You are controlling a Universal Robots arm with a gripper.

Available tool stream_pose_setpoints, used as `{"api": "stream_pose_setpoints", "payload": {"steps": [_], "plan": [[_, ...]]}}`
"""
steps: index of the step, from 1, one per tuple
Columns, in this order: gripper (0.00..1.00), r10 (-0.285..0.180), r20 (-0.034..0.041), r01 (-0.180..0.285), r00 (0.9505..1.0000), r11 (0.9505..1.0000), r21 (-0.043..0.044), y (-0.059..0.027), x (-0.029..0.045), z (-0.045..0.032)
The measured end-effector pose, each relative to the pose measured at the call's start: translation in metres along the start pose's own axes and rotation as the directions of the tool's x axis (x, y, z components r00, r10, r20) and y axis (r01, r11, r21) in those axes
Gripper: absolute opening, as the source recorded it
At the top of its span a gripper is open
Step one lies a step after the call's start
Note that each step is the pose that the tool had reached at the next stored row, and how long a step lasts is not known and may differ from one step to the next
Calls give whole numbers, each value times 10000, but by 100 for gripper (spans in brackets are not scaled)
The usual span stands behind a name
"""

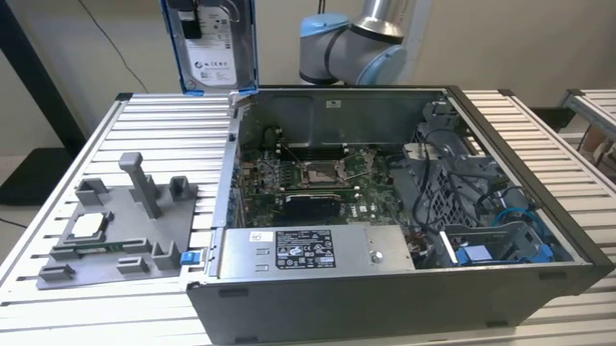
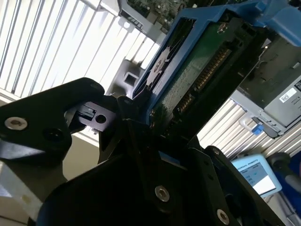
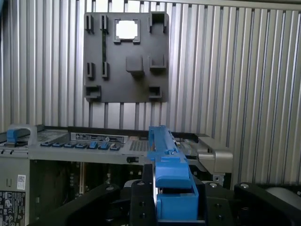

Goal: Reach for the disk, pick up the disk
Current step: 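Pick up the disk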

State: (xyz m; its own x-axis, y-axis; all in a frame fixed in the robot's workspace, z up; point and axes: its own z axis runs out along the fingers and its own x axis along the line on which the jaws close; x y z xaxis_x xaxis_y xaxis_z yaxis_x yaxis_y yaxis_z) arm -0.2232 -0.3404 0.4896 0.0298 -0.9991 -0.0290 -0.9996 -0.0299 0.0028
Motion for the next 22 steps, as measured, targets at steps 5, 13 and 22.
{"api": "stream_pose_setpoints", "payload": {"steps": [5, 13, 22], "plan": [[0, 1, 0, -1, 10000, 10000, 0, -200, 6, 0], [0, 0, 0, 0, 10000, 10000, 0, -503, 15, -1], [0, 1, 0, -1, 10000, 10000, 0, -832, 25, 0]]}}
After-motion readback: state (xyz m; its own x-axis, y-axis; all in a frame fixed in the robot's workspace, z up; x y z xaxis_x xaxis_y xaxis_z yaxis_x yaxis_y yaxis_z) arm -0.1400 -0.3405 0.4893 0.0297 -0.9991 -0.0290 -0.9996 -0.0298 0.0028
